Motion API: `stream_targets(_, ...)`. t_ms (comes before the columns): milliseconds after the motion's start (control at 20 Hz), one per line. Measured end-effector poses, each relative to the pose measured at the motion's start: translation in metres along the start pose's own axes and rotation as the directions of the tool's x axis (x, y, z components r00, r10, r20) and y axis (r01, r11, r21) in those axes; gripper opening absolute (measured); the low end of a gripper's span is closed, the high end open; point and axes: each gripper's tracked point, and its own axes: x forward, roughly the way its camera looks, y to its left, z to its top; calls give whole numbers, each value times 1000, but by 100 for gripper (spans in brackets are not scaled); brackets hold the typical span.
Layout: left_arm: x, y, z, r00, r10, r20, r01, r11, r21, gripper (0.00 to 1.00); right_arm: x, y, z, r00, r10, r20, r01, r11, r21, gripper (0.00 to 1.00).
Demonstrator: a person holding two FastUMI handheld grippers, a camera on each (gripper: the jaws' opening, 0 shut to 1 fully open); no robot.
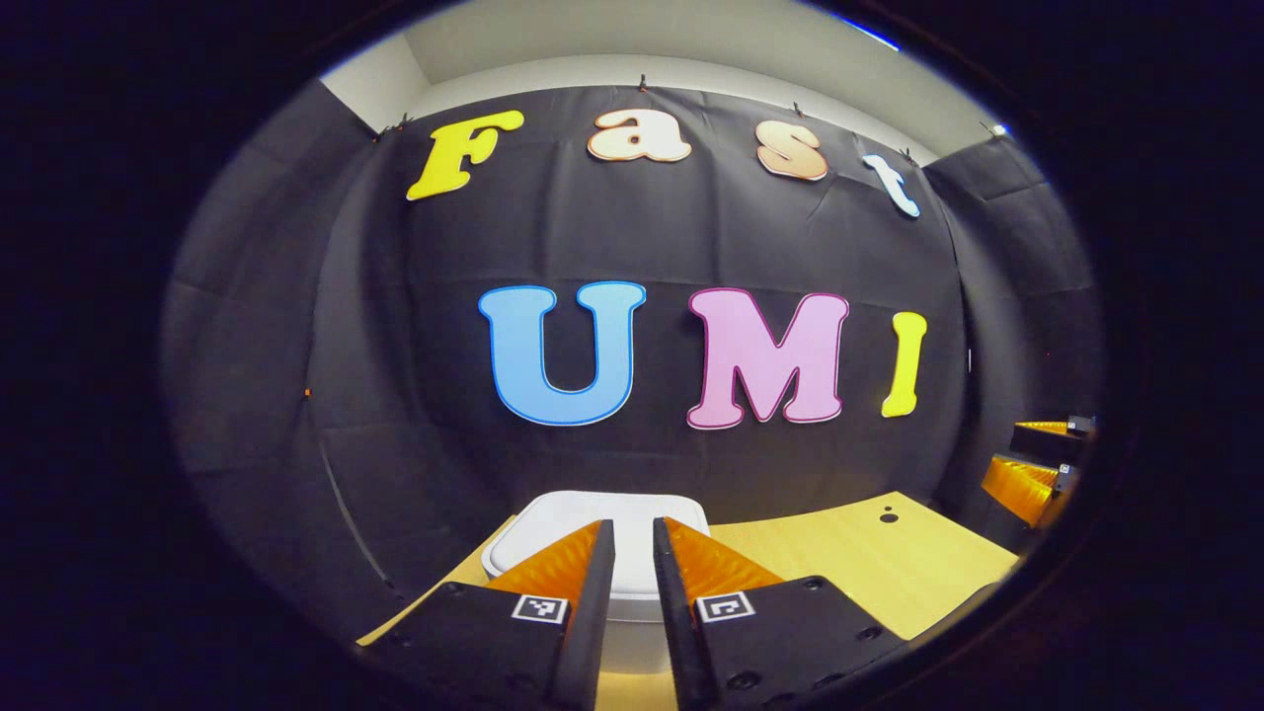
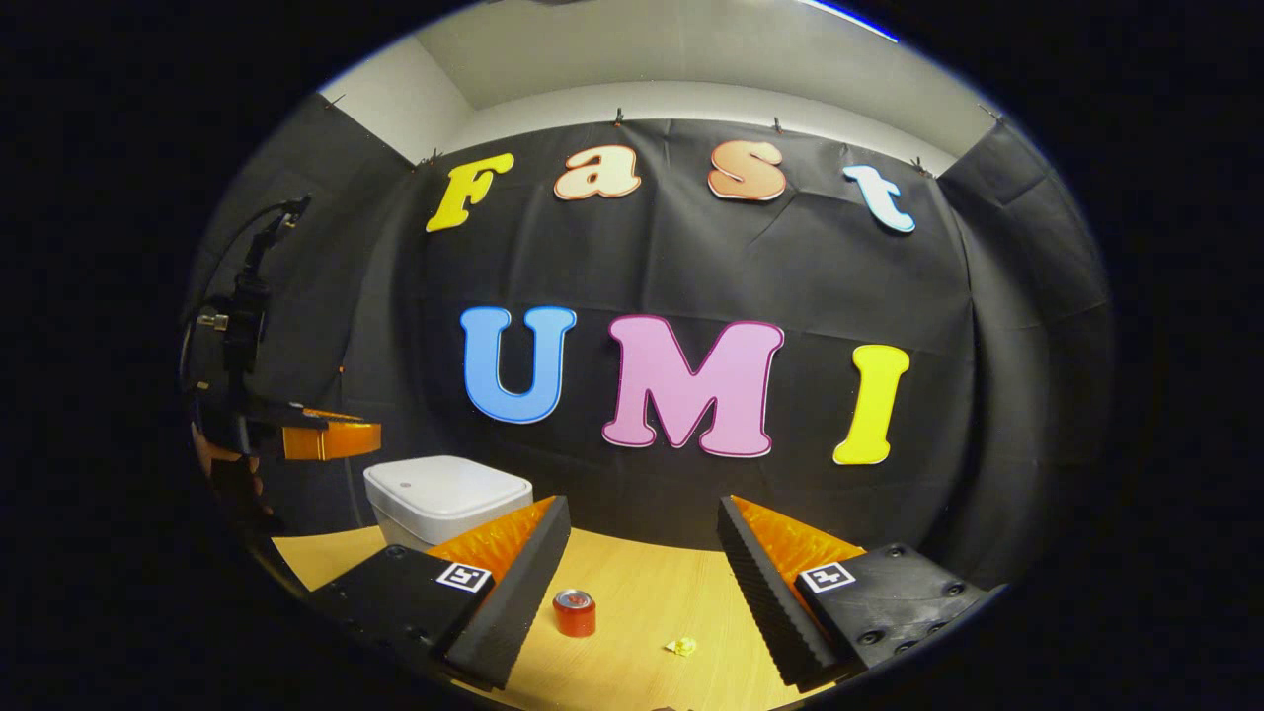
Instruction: Press the lid of the desktop garbage bin to open it, pick up the crumpled paper on the desktop and throw it into the bin, then pick up the pop can on the desktop and drop it into the bin, and finally close the garbage bin lid.
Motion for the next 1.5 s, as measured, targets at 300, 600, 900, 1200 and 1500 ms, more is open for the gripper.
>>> stream_targets(300, 47, 15, -42, 996, 2, -88, -3, 1000, -13, 6, 24, -8, -24, 998, -6, -58, 7, 1000, 21, 97)
stream_targets(600, 77, 21, -73, 985, -62, -164, 53, 997, -60, 6, 29, -16, -42, 995, -14, -102, 16, 1000, 22, 97)
stream_targets(900, 77, 22, -81, 984, -110, -139, 103, 993, -53, 6, 36, -26, -58, 987, -51, -152, 51, 999, -6, 97)
stream_targets(1200, 75, 24, -83, 995, -88, -41, 86, 995, -50, 6, 37, -28, -70, 982, -53, -182, 54, 999, -2, 97)
stream_targets(1500, 78, 27, -53, 996, -76, -37, 75, 997, -20, 6, 35, -35, -69, 980, -65, -189, 63, 998, -14, 97)
